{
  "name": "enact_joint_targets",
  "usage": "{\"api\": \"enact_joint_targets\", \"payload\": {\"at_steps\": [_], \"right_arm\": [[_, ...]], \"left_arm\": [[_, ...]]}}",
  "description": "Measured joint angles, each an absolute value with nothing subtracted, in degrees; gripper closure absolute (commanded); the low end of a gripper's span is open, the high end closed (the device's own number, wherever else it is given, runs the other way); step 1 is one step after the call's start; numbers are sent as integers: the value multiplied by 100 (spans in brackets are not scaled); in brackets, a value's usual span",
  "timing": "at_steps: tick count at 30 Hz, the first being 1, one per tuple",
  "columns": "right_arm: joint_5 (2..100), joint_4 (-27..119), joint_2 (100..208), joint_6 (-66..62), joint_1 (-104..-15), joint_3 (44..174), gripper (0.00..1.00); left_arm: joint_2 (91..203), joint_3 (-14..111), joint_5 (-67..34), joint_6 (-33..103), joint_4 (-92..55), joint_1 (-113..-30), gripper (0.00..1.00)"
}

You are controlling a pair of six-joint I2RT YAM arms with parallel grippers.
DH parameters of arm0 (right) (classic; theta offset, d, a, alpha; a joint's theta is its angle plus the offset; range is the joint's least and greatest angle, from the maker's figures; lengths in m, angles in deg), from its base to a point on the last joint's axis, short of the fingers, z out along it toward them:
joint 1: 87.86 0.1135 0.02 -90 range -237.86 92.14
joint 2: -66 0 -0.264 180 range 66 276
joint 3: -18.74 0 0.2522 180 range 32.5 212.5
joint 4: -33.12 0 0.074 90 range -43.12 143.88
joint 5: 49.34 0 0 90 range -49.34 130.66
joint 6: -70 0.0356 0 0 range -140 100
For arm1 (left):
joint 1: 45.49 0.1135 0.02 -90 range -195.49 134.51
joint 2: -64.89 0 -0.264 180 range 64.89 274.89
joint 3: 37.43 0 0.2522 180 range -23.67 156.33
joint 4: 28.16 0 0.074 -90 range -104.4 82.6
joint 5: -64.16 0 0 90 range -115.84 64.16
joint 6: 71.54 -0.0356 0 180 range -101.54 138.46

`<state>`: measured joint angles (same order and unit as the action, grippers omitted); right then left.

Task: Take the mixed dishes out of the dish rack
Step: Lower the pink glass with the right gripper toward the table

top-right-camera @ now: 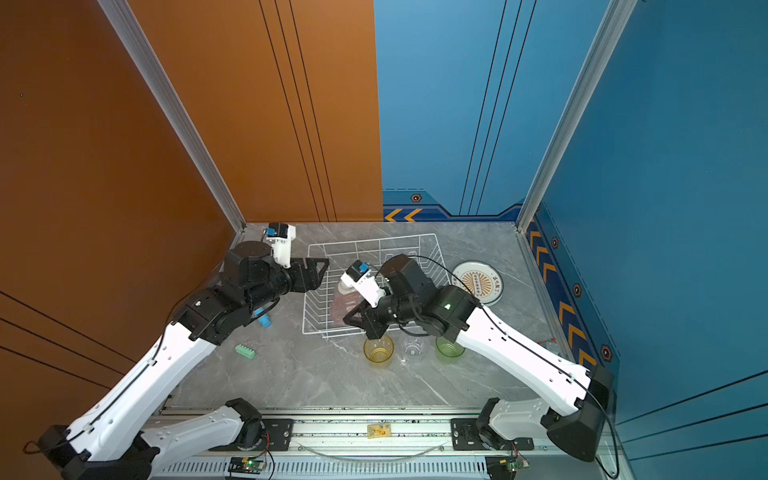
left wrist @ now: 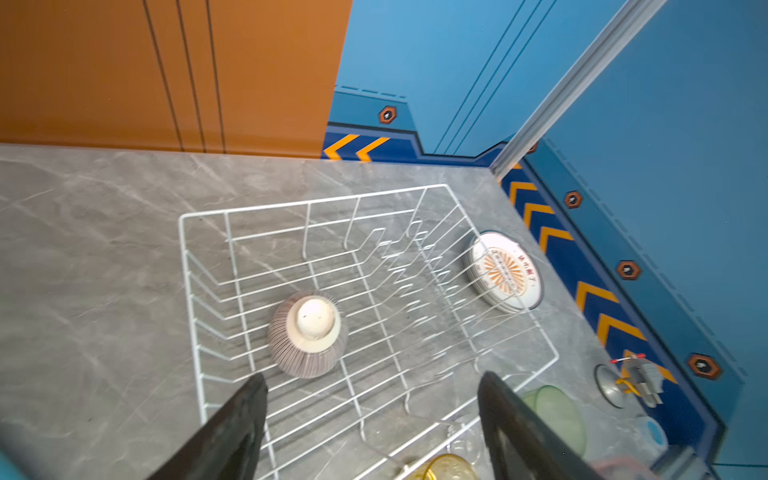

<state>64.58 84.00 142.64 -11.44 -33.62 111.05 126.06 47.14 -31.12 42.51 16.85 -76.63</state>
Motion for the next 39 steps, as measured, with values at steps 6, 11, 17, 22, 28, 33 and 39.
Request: {"api": "enact_joint_targets", "payload": {"at_steps": [6, 11, 17, 22, 28, 33, 39], "right_arm": [[5420, 9504, 15412, -1752, -2558, 11691, 100], [4923, 10090, 16225, -2062, -2151, 12154, 100], [4558, 10597, 16986, -2305, -1834, 12689, 100], [4445, 10907, 17556, -2445, -1679, 13019, 100], [4294, 11167, 18129, -2521, -1655, 13315, 100], [4185, 11279, 18400, -2569, -1696, 13378, 100], [4185, 11335, 18503, -2606, -1753, 13610, 100]], "left_arm": [[12595, 4657, -3512, 4150, 1914, -7661, 19], [12595, 4650, -3575, 4109, 1967, -7617, 19], [12597, 4639, -3575, 4070, 1971, -7582, 19], [12597, 4569, -3573, 4070, 1978, -7525, 19], [12595, 4530, -3573, 4070, 1973, -7501, 19], [12595, 4453, -3569, 4070, 1973, -7457, 19], [12595, 4388, -3556, 4070, 1971, -7409, 19]]}}
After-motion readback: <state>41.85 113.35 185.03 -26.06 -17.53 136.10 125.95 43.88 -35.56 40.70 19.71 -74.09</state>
